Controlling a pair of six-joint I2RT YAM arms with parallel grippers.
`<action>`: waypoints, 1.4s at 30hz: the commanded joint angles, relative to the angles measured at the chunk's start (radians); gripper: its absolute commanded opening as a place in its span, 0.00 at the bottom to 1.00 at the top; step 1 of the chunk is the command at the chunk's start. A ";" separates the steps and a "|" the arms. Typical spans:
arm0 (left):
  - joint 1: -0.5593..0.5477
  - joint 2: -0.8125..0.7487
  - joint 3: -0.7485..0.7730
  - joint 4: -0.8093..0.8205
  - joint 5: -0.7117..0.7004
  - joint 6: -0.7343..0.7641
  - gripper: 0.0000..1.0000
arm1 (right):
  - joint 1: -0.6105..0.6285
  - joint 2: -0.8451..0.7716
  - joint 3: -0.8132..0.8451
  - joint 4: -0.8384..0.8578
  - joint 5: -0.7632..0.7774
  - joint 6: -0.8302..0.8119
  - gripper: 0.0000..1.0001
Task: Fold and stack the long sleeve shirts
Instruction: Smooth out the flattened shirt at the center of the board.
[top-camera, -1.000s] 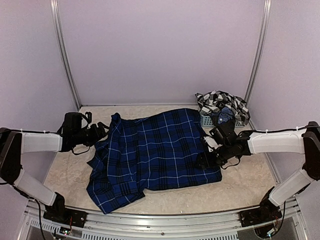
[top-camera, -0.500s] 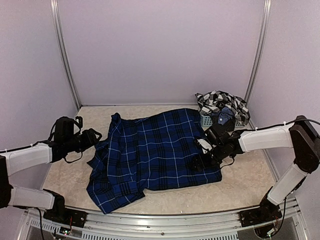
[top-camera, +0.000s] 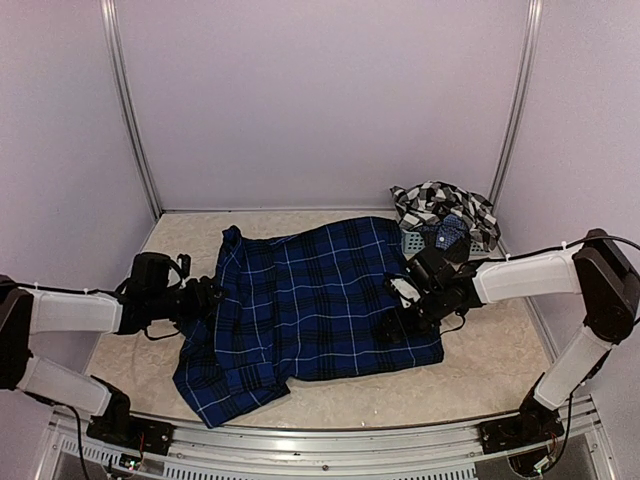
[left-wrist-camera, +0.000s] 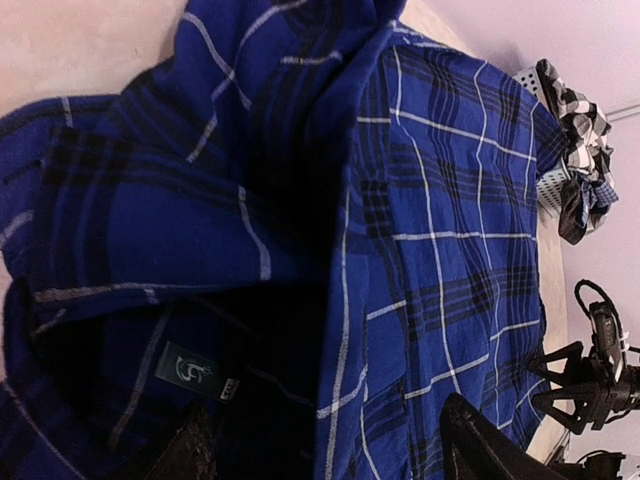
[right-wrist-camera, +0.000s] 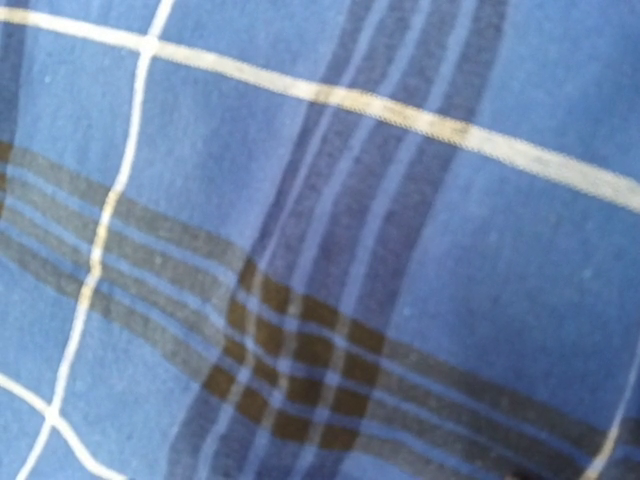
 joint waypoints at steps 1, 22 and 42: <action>-0.050 0.072 0.032 0.075 0.023 -0.020 0.69 | 0.012 -0.032 -0.017 0.015 -0.001 0.003 0.75; -0.265 0.174 0.233 -0.019 -0.070 0.037 0.50 | 0.019 -0.038 -0.059 0.047 -0.011 0.010 0.74; -0.299 -0.114 0.163 -0.301 -0.423 0.076 0.66 | 0.023 -0.032 -0.069 0.061 -0.014 0.008 0.74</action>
